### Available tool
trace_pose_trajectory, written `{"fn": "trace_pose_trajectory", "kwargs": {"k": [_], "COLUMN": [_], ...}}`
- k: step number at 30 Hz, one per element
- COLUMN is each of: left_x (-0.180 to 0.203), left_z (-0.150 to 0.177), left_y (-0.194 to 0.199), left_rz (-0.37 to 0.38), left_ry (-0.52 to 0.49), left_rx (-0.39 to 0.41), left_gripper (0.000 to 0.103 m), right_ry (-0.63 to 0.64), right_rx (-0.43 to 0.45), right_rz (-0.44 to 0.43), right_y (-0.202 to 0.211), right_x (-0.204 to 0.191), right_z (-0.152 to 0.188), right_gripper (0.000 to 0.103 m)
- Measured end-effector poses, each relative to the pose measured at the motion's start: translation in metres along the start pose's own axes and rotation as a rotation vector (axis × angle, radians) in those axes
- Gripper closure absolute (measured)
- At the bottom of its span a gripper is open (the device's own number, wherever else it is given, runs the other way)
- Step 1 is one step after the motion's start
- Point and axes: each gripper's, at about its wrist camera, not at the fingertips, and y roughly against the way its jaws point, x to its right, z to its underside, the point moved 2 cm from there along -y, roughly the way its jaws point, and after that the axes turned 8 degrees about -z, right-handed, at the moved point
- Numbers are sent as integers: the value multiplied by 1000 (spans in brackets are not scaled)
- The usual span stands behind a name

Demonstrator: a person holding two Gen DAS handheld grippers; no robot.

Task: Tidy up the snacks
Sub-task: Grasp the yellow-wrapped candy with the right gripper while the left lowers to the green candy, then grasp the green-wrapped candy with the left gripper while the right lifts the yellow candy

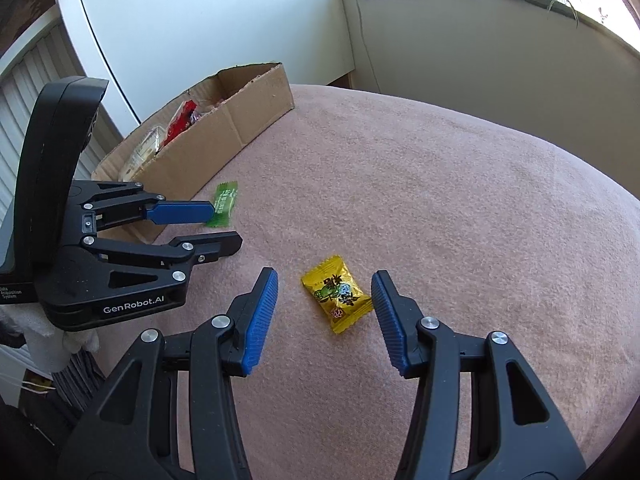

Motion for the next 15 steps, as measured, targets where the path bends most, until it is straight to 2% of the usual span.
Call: {"fn": "trace_pose_trajectory", "kwargs": {"k": [3,7,8,10,13,15], "left_x": [8,10,12,13,14,16], "left_z": [-4,-12,-14,-17,-14,-15], "left_y": [-8,-13,-13,-11,4,2], "left_rz": [-14,15,19,42,9,-16], "left_ry": [-1,-19,-30,-20,-41,-44], "left_rx": [7,23,21,18,59,46], "left_gripper": [63,63,63,64,63,62], "right_ry": [11,18,13,1,-7,-10], "right_rx": [-23,-62,-64,-60,-54,-52], "right_rz": [9,47,57,55,54,51], "right_y": [-7,-16,-18,-18,-17,-17], "right_x": [0,0,1,4,7,9], "right_z": [-1,0,0,-1,-2,-3], "right_gripper": [52,71,72,74,74,74]}}
